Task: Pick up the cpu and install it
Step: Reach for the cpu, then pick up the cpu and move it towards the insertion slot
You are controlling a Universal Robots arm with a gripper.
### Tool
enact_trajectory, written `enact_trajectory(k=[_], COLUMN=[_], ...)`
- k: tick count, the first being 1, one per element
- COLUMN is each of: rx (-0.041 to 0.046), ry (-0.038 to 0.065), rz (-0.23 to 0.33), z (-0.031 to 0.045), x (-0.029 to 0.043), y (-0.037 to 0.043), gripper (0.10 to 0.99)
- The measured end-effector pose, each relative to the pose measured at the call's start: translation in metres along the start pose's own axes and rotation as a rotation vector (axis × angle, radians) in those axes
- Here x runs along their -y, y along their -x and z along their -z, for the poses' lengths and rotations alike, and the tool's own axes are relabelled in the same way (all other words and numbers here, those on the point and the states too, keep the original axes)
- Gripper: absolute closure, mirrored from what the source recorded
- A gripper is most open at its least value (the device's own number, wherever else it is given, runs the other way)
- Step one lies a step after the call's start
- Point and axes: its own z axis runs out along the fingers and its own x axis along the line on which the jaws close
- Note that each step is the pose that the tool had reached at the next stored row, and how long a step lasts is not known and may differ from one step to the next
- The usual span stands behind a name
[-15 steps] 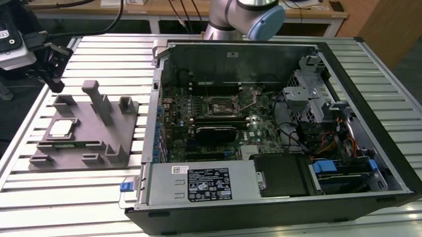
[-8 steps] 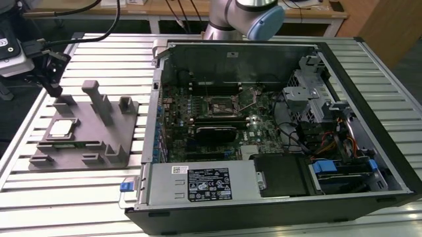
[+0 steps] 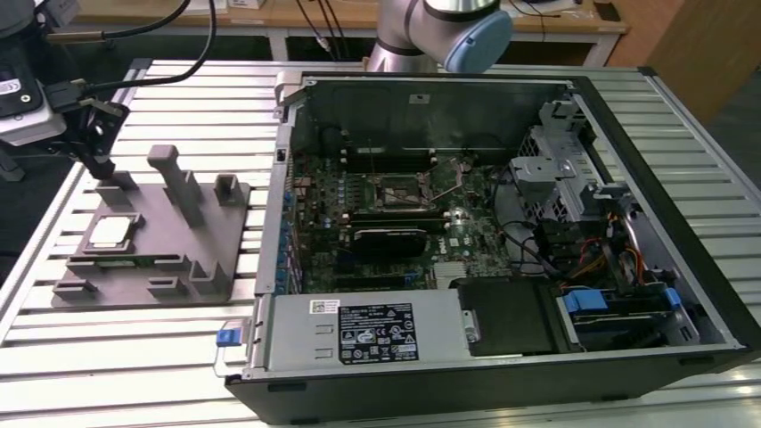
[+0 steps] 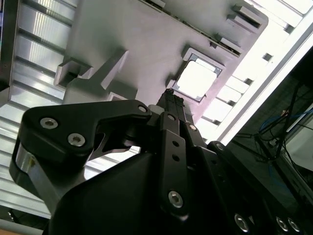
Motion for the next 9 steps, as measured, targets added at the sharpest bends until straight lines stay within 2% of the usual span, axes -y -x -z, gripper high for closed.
enact_trajectory(k=[9], rx=[0.0002], ry=[0.0], rz=[0.0], z=[-0.0002], x=[0.0], y=[-0.0007], gripper=[0.98])
